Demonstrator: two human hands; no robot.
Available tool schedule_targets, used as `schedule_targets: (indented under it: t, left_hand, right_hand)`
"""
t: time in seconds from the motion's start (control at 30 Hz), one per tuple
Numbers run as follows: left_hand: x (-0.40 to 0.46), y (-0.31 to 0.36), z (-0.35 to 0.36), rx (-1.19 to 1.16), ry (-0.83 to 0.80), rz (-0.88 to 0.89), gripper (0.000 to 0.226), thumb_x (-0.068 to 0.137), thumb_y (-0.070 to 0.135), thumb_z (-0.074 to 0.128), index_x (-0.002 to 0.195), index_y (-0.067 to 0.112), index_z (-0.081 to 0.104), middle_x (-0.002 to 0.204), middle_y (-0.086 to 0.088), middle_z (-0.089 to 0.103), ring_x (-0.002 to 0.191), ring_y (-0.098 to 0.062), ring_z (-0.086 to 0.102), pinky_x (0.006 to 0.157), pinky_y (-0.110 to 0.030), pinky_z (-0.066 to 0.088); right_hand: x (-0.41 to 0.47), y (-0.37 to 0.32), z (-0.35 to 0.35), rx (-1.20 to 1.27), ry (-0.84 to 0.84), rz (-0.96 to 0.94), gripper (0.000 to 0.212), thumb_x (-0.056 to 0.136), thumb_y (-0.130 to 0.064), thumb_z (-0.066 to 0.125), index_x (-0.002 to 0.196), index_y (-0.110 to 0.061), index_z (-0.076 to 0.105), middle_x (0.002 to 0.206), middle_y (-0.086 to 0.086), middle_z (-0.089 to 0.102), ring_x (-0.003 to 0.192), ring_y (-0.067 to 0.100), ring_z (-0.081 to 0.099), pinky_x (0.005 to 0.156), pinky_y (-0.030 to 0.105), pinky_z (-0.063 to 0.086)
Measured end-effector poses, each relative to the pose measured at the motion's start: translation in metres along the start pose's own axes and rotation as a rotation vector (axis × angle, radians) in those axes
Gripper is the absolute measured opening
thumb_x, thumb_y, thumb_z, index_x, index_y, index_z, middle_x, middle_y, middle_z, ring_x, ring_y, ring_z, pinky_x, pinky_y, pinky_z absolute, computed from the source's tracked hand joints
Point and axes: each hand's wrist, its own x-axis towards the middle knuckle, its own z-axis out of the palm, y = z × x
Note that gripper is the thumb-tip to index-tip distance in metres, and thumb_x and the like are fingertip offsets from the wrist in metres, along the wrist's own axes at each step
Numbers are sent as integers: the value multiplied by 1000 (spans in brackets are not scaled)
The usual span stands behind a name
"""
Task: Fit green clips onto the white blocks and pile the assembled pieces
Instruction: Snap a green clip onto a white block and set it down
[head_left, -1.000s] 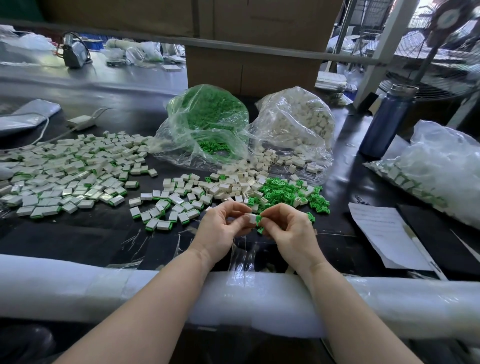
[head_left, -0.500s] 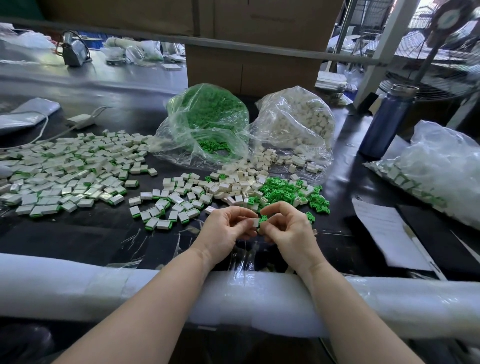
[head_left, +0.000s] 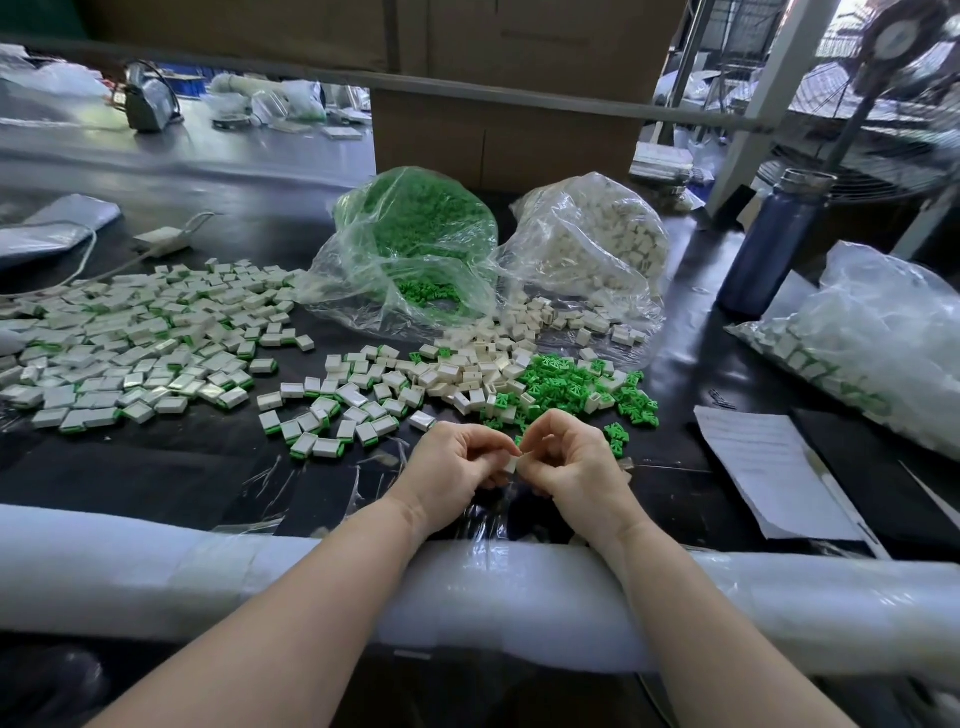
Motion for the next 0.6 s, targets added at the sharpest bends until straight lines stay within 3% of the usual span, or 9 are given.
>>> schedule_targets:
  t: [0.13,0.27,0.37,0.6]
  left_hand:
    - [1,0,-1,-16,26,13,20,87,-2,57,80,13,68,67,3,64,55,0,59,61,-14,51]
    - [3,-2,-1,-68,89,2,19,88,-1,57,80,13,67,66,0,64,56,-2,60,56,-15,50]
    - [4,-3,-2,-96,114,-21,19,88,0,56,81,13,66,68,-3,65,56,-5,61,55,-17,52]
    - [5,-5,-3,-93,117,-38,14,89,2,57,84,11,66,71,-3,66,58,-5,63,55,-16,51]
  right_hand:
    - [1,0,0,53,36,-13,18,80,0,67,77,-14,57,69,13,65,61,18,57,63,37,49]
    - [4,2,2,45,110,-31,18,86,-3,60,79,-20,61,75,3,66,71,18,60,76,45,52]
    - [4,2,1,78,149,-33,27,87,3,54,79,-21,62,78,-3,65,77,13,59,82,43,52]
    - [5,2,-2,162,213,-37,30,86,10,51,82,-17,64,82,1,65,82,15,60,83,34,50]
